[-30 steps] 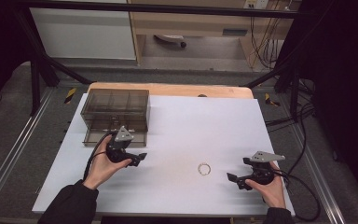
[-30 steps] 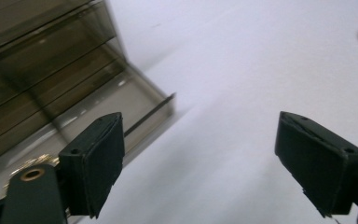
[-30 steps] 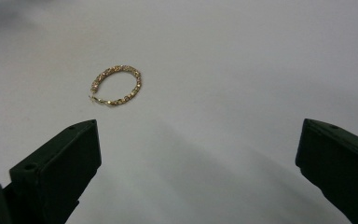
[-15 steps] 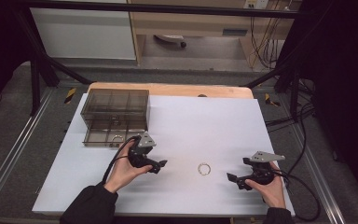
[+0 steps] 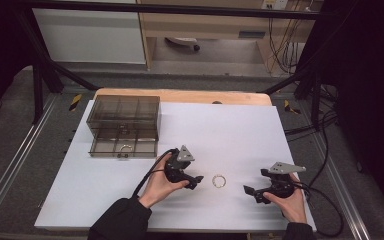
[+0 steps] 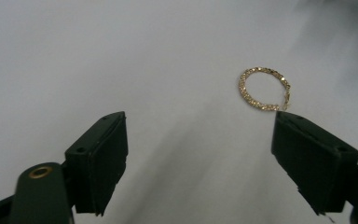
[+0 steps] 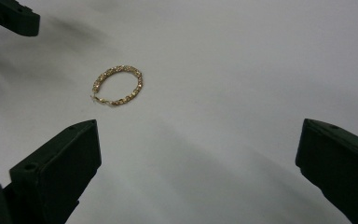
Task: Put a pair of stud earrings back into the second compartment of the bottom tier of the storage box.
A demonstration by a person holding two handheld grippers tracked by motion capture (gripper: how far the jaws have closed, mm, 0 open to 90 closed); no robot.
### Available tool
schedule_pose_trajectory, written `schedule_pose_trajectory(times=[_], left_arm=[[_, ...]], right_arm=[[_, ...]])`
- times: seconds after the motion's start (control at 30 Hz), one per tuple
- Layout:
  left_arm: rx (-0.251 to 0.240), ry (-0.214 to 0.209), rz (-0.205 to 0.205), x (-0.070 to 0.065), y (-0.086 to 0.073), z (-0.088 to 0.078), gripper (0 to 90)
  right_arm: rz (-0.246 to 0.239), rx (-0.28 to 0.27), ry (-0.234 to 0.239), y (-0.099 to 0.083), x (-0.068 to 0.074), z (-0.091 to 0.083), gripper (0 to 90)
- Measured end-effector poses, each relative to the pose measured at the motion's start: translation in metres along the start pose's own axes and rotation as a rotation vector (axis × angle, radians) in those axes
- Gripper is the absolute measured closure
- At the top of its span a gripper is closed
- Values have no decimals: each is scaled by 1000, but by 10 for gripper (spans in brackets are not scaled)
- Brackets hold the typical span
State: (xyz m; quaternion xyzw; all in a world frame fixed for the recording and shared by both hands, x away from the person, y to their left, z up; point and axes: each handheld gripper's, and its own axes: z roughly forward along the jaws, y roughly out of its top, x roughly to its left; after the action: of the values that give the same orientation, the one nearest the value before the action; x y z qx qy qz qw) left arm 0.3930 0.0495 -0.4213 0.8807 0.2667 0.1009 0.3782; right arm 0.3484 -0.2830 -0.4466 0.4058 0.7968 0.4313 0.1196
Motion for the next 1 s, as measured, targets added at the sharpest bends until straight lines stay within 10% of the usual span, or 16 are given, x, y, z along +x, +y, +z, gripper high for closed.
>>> schedule_pose_trajectory(times=[1.0], left_arm=[[52,-35,-20,-34,16,55,712]], right_arm=[[-4,-1,4,0,0,1,7]])
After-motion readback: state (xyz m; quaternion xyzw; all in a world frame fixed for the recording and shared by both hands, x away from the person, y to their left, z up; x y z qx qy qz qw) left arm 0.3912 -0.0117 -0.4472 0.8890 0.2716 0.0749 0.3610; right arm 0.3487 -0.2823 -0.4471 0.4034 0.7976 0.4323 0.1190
